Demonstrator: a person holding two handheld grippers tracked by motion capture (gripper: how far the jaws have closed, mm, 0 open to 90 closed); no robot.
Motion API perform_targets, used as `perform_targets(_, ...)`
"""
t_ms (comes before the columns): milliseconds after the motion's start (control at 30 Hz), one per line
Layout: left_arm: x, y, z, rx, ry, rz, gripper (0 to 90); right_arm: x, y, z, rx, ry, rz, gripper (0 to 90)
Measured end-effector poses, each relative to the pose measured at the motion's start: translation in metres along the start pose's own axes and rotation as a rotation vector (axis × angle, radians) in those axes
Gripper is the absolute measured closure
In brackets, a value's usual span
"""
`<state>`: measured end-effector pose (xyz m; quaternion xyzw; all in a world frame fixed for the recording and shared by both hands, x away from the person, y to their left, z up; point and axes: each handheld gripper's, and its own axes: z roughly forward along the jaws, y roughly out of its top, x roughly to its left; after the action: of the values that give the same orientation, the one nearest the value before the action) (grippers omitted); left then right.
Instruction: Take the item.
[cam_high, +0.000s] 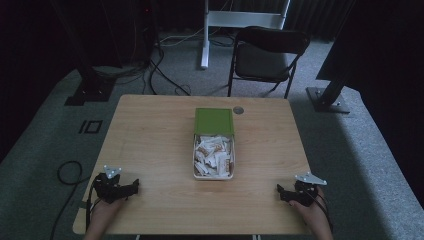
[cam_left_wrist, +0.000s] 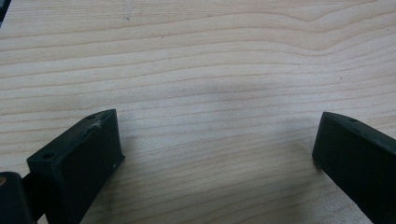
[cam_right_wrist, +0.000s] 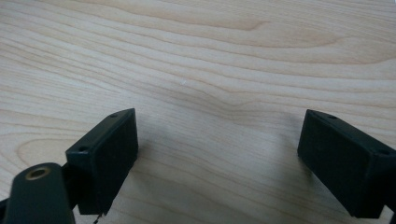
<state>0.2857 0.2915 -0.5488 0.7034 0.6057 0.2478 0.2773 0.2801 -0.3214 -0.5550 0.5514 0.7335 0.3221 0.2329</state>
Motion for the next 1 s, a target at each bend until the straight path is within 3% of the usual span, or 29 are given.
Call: perform_targets(1000,0.0,0.0001,0.0,0.0,0.0,0.0,2.1,0.0051,0.0031,0.0004,0.003,0.0,0.004,13.3)
